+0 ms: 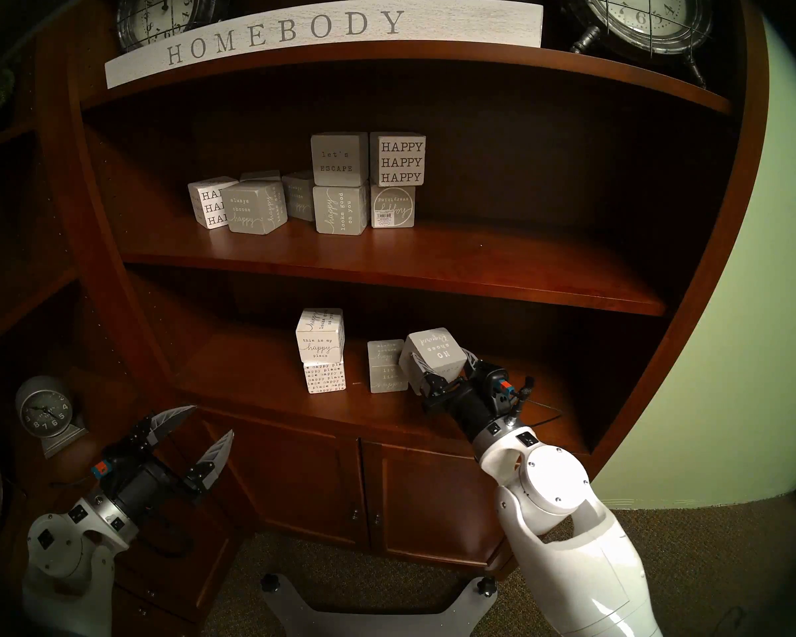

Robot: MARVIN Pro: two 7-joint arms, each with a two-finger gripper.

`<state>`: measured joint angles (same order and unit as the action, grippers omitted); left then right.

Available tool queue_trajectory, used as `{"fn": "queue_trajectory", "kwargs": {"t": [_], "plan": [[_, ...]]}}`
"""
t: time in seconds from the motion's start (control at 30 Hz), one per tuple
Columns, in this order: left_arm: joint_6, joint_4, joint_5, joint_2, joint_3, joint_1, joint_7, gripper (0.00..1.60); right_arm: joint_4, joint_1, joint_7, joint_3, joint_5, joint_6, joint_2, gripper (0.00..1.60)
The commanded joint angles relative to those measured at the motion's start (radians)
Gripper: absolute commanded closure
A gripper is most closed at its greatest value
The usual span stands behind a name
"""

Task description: Stack four cubes vertically into two groups

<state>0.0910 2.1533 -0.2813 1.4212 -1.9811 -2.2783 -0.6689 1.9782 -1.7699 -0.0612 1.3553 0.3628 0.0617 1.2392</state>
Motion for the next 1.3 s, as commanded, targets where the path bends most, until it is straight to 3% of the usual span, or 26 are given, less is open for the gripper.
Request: {"fn": "queue_trajectory", "kwargs": {"t": [0.0,0.3,0.73,1.27], "plan": [[-0.001,0.015,-0.001,0.002,-0.001,0.0,0.0,0.0,0.074,0.057,0.098,-0.038,-0.04,0.045,0.077,1.6],[-0.003,0.016,0.002,0.007,-0.003,0.002,-0.005,0.0,0.065,0.11,0.17,-0.077,-0.079,0.103,0.112,1.6],[-0.006,0.016,0.006,0.015,-0.006,0.005,-0.012,0.0,-0.019,0.197,0.233,-0.121,-0.103,0.149,0.186,1.6],[-0.009,0.017,0.012,0.025,-0.01,0.009,-0.021,0.0,-0.11,0.258,0.264,-0.154,-0.113,0.148,0.24,1.6]]}}
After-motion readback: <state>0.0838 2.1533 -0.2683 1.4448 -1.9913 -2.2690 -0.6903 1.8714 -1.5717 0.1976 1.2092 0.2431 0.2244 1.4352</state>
